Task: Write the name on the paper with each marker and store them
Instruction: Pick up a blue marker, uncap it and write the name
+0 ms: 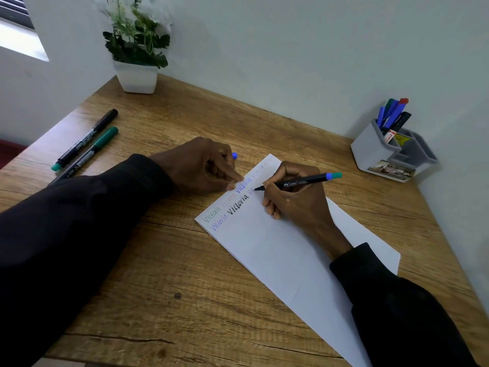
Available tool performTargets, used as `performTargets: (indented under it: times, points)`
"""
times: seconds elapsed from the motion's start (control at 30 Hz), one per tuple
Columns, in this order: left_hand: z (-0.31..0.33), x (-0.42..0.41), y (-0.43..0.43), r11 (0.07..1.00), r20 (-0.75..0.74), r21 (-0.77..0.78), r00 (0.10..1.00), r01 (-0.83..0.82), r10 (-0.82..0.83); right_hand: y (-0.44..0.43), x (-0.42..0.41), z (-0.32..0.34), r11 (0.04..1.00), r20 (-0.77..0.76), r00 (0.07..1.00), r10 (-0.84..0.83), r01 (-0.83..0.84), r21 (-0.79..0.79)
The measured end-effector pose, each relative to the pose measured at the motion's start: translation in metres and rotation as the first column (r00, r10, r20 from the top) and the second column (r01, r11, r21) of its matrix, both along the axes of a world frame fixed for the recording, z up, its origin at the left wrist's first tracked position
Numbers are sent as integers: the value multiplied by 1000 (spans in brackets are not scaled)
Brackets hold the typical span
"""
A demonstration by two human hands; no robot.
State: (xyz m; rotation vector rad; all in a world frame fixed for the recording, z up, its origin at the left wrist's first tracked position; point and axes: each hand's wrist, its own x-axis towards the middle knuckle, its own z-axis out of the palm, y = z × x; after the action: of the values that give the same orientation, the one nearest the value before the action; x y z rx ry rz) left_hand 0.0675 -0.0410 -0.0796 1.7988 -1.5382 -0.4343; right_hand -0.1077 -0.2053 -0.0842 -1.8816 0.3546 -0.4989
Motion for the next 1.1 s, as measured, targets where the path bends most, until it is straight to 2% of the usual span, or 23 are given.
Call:
performTargets:
  times: [0.57, 0.83, 1.1]
  points:
    - [0, -1, 0, 1000, -28, 17, 1000, 15, -14, 0, 0, -1, 1000, 23, 1000, 2, -2, -13]
    - [-3, 1, 0, 999, 34, 42, 999, 4, -6, -1, 1, 0, 1000, 5, 1000, -27, 27, -7]
    - [-4, 0, -1, 1000, -1, 20, 1000, 5, -5, -1, 1, -1, 1000, 29, 999, -30, 29, 3]
